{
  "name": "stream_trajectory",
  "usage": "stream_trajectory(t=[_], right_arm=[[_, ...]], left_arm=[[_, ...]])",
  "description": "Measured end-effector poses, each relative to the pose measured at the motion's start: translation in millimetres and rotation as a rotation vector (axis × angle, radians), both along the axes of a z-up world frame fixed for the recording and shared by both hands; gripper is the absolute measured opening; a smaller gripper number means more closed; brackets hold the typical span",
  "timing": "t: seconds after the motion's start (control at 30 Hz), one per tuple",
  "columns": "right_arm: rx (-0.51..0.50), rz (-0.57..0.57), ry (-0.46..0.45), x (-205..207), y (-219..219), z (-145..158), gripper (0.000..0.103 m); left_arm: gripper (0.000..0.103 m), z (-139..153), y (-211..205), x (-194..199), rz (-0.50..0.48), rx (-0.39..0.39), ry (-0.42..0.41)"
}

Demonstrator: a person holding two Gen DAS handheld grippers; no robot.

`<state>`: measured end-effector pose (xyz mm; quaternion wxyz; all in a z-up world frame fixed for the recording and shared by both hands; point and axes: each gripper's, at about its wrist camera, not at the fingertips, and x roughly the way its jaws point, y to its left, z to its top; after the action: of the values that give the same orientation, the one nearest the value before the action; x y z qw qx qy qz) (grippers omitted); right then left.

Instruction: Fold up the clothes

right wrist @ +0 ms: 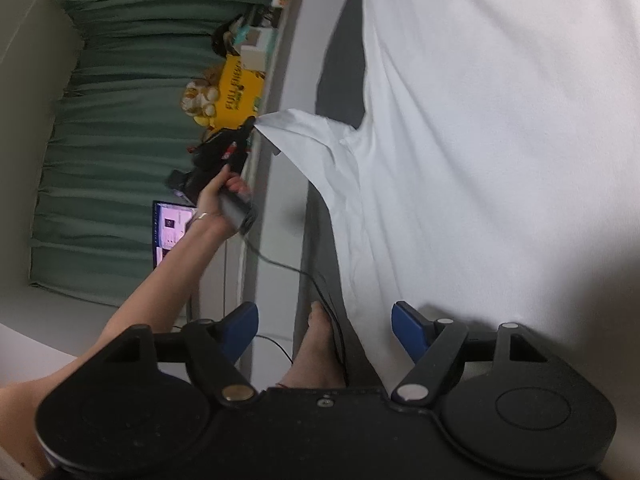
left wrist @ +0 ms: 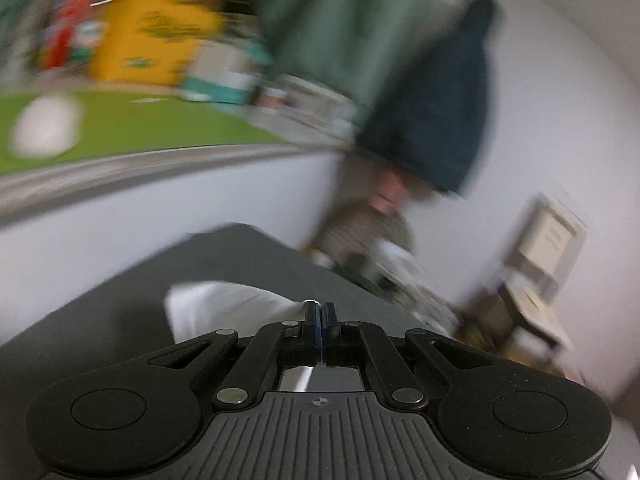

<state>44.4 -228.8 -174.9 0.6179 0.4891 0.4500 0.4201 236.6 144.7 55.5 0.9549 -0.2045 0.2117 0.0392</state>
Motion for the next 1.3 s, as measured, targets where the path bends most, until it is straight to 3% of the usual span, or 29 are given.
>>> stream_trajectory(t=[0.2, 0.33, 0.43, 0.5, 0.63, 0.73, 0.8, 0.93, 1.03, 1.13, 1.23, 1.27, 1.3], right_arm=[[-0.022, -0.224, -0.158, 4.9, -37.3, 36.1, 0.073], [-0.051, -0.463, -0.168, 10.3, -80.2, 44.9, 0.073], [-0.12, -0.59, -0.132, 12.1, -103.1, 40.1, 0.074], [-0.166, -0.601, -0.092, 14.1, -107.4, 31.1, 0.075], [-0.154, -0.571, 0.042, 17.7, -99.9, 7.8, 0.075], [-0.215, -0.574, 0.131, 15.3, -92.0, 3.2, 0.073], [-0.262, -0.585, 0.169, 10.8, -88.5, 5.9, 0.072], [-0.191, -0.581, 0.269, 4.0, -87.1, 11.9, 0.072], [-0.208, -0.572, 0.247, 8.8, -81.3, 17.6, 0.072], [-0.251, -0.572, 0.263, 21.0, -76.7, 11.0, 0.055], [-0.267, -0.585, 0.267, 29.0, -77.6, -1.0, 0.028], [-0.276, -0.598, 0.26, 30.5, -78.9, -4.4, 0.01], [-0.282, -0.612, 0.25, 31.5, -80.5, -7.0, 0.005]], left_arm=[[0.0, 49.0, -118.6, -21.6, -0.369, 0.09, 0.1], [0.0, 54.0, -219.9, -53.3, -0.645, 0.105, 0.099], [0.0, 33.8, -243.3, -83.3, -0.694, 0.129, 0.184], [0.0, 20.3, -258.9, -103.4, -0.726, 0.145, 0.241], [0.001, -6.6, -289.9, -143.4, -0.789, 0.176, 0.357], [0.002, -16.3, -256.1, -165.8, -0.721, 0.26, 0.43], [0.002, -17.9, -233.1, -177.4, -0.658, 0.306, 0.406], [0.002, -22.8, -200.6, -178.2, -0.55, 0.515, 0.338], [0.002, -17.8, -176.3, -177.0, -0.484, 0.505, 0.326], [0.002, -14.4, -170.9, -188.5, -0.46, 0.518, 0.305], [0.002, -17.5, -168.8, -193.7, -0.46, 0.52, 0.286], [0.002, -19.1, -167.2, -194.8, -0.462, 0.518, 0.28], [0.003, -23.5, -166.3, -190.5, -0.465, 0.51, 0.275]])
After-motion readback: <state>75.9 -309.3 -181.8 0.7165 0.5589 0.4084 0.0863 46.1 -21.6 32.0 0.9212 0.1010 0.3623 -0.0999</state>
